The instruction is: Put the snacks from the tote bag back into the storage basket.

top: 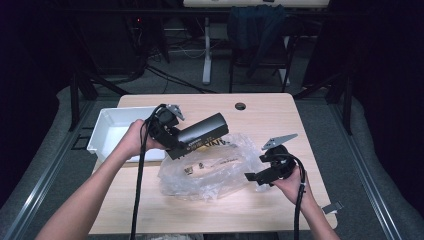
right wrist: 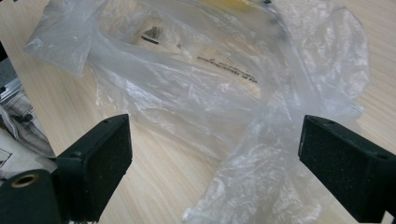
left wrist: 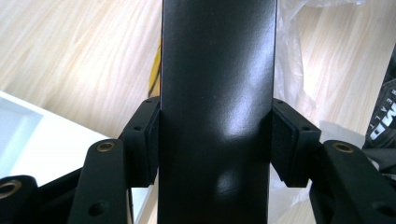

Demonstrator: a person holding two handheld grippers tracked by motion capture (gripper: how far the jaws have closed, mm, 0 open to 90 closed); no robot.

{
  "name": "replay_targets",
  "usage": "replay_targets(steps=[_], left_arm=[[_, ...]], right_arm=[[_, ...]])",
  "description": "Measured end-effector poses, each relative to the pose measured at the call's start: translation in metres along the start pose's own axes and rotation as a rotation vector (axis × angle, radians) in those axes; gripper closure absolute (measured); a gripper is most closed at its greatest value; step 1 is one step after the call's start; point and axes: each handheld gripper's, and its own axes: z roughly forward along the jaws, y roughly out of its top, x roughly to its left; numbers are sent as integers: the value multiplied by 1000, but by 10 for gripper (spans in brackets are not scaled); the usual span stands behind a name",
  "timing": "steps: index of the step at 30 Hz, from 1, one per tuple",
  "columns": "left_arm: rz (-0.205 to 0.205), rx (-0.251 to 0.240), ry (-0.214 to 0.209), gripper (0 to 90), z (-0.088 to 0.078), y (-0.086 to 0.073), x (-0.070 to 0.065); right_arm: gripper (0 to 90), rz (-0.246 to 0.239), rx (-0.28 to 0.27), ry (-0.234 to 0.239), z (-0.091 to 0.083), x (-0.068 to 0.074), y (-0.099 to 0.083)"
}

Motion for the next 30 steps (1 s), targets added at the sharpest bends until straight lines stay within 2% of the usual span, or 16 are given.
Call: replay_targets(steps=[5, 18, 23, 26, 30], left_arm=[[-3, 14, 12, 434, -7, -9, 6], [-13, 28, 33, 434, -22, -29, 21], [-27, 21, 46, 434, -26, -37, 28], [-31, 19, 43, 434, -27, -41, 32], [-30, 31, 60, 434, -30, -46, 36]], right_arm=[[62, 10, 9, -3, -3, -5, -5], [62, 13, 4, -23, -6, -15, -13], [60, 13, 6, -23, -6, -17, -15], [28, 14, 10, -14, -4, -18, -16], [16, 5, 15, -19, -5, -18, -15]])
